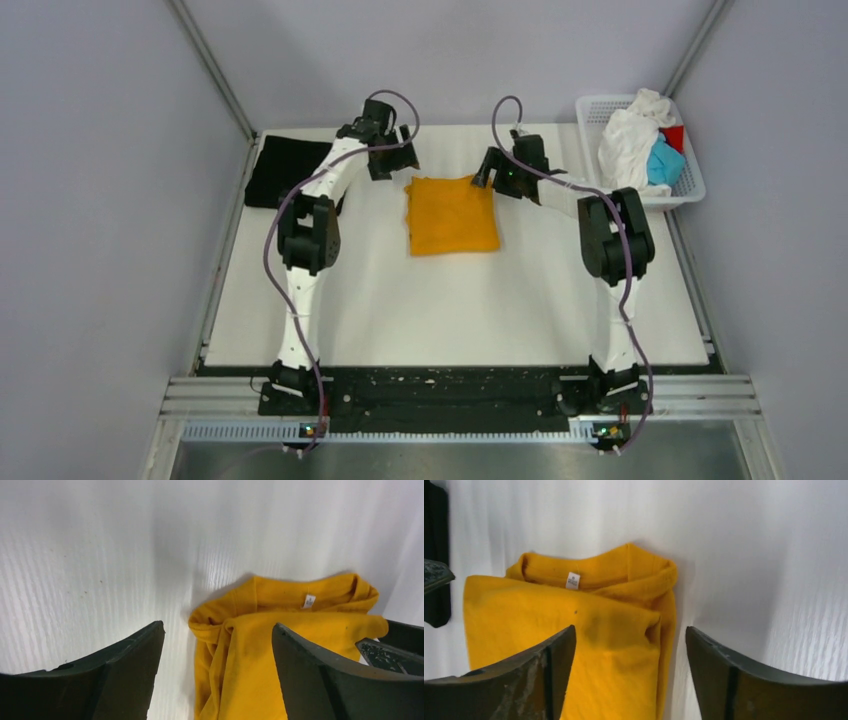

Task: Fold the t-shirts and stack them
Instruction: Fold the long partially folded tshirt into a neat square, then put the neatly folded tshirt into the corner of the board with the left arm

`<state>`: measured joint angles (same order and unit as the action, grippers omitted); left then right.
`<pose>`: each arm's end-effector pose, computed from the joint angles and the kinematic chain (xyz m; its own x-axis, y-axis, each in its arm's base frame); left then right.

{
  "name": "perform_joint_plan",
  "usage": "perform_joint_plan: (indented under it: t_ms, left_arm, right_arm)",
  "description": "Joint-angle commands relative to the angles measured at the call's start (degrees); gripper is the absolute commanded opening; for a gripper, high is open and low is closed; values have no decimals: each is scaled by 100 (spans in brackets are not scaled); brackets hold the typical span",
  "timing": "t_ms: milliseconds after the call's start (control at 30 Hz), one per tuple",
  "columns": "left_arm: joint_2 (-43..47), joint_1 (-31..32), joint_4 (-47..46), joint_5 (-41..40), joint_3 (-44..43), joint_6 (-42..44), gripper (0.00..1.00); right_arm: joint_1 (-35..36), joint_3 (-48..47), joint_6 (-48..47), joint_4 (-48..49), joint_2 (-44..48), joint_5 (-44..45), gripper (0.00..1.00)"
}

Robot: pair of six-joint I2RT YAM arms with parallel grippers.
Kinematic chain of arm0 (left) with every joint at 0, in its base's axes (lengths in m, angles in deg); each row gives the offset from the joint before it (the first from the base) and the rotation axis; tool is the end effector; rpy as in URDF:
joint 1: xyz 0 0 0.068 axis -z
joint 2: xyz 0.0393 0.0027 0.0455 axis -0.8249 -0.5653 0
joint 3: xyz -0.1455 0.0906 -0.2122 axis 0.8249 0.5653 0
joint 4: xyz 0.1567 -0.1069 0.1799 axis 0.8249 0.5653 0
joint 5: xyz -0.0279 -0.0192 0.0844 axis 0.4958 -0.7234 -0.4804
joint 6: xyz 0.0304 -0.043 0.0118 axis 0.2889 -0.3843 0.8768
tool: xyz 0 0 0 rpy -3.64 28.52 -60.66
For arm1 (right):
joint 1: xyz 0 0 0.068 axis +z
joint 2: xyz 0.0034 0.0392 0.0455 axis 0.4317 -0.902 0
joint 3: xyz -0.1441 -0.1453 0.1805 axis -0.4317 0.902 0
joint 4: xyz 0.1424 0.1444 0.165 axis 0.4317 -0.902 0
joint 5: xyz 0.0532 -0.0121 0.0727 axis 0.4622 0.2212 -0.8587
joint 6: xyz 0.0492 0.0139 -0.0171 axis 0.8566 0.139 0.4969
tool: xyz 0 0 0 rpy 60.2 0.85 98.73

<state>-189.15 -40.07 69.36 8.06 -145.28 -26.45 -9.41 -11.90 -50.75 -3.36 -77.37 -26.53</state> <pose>0.5079 -0.1452 0.2190 -0.8237 -0.3008 -0.4806 -0.1013 0.9121 -0.3973 0.4483 0.1378 0.1690 -0.7292 0.2967 -0.6166 -0.0807 0.8575 0.5080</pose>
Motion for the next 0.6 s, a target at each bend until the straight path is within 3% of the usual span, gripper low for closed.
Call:
perform_joint_plan:
  t_ms: [0,67,300,467,567]
  left_arm:
    - [251,-66,67,-297,-347,173,92]
    - [682,-65,-150,-231,198,161,98]
    - [1760,5,-1394,993,2680,87,99]
    - [1532,105,-1449,1273,2850,41,97]
    - [1252,118,-1408,1195,2713,-3,85]
  right_arm:
    - [-71,-806,-111,157,-64,-41,96]
    - [-33,-606,-143,168,226,20,99]
    - [-28,1043,-188,426,1963,442,99]
    - [-29,1945,-193,324,2856,557,99]
    - [-29,2231,-235,223,3320,597,99]
